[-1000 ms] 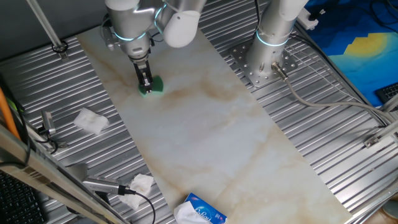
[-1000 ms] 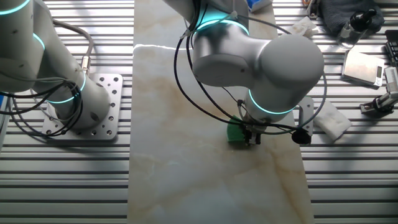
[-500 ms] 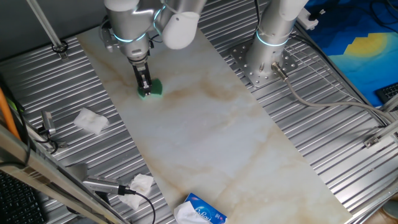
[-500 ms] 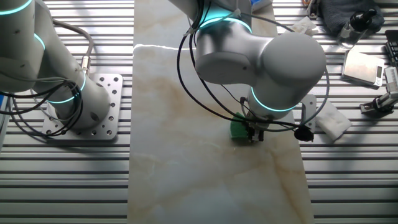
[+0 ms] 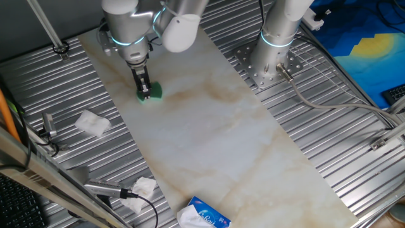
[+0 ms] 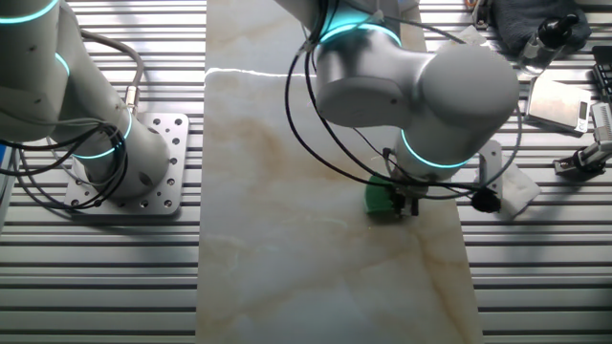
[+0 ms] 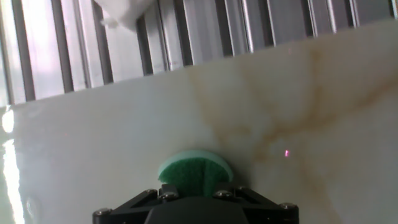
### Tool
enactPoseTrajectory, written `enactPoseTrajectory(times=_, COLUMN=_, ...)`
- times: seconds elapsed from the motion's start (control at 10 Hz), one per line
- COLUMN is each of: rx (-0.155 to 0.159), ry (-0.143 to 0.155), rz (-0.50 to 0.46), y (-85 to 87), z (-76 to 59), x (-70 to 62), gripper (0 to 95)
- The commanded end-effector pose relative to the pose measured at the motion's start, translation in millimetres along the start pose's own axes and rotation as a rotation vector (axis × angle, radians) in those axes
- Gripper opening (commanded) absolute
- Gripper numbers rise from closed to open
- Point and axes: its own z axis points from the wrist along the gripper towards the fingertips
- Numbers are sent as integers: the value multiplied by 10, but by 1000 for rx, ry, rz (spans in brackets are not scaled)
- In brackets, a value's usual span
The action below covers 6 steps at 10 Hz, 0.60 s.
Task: Clean the tabletop with a sponge
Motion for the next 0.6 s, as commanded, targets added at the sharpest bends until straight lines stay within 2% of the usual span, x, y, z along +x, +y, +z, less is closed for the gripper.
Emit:
enactPoseTrajectory(times=0.1, rx=-8, ry=5, rz=-21, y=-35, z=-20, x=-198, gripper=0)
enactPoseTrajectory(times=0.3, rx=-3, ry=-1, rz=-33, y=-39, z=-37, x=-304, gripper=0)
enactPoseTrajectory(times=0.4, rx=-8, ry=-15, rz=-36, y=-32, z=-13, x=-367, gripper=0)
enactPoseTrajectory(times=0.6, rx=-20, ry=-10, rz=-16, y=-9, z=-1, x=-394, gripper=0)
